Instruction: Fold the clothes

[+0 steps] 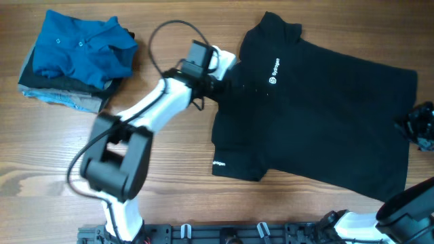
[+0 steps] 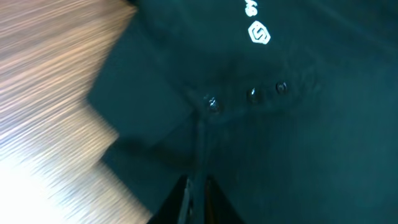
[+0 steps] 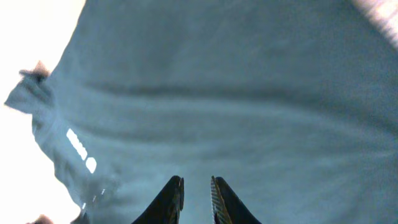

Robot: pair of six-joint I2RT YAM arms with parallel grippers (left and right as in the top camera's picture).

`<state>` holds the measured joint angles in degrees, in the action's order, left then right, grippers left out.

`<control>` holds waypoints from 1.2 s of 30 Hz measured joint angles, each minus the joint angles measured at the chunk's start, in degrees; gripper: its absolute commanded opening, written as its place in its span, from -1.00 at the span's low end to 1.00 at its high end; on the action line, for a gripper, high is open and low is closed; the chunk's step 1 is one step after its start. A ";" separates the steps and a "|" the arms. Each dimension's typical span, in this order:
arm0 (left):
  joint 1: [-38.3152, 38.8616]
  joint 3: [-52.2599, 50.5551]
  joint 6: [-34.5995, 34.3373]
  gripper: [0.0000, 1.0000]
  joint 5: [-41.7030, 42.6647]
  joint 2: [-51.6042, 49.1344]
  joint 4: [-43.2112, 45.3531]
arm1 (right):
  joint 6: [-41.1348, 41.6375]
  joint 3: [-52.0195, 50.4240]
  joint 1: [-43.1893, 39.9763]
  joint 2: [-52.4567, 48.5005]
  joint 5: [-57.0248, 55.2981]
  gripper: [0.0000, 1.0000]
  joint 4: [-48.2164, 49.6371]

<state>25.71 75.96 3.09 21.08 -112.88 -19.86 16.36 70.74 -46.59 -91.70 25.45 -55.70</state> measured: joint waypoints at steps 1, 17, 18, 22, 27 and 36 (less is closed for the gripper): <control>0.96 0.00 0.15 -0.92 0.02 -2.19 0.92 | -0.07 0.00 1.09 0.04 0.50 -0.61 -0.57; -14.91 2.93 -9.16 -0.92 -15.69 -6.75 -9.09 | 2.89 -7.74 21.97 0.04 -13.18 -0.43 2.27; -16.09 2.97 -9.60 -0.92 -15.91 -6.60 -9.88 | 3.32 -10.67 22.56 -0.09 -13.84 -0.44 3.45; -16.28 3.06 -9.99 -0.58 -17.16 -6.45 -10.58 | 6.16 -21.18 23.30 -2.14 -14.60 -0.70 11.34; -15.85 1.86 -10.75 0.64 -18.08 -4.48 -12.57 | 11.34 -24.44 22.93 -2.58 -15.26 -0.83 17.79; -15.32 -0.04 -10.91 0.80 -18.16 7.91 -14.69 | 16.85 -20.92 9.70 -6.16 -19.17 -0.85 30.34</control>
<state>10.39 75.92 -7.81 2.92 -104.97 -34.54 33.21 49.82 -36.88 -97.86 6.28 -25.36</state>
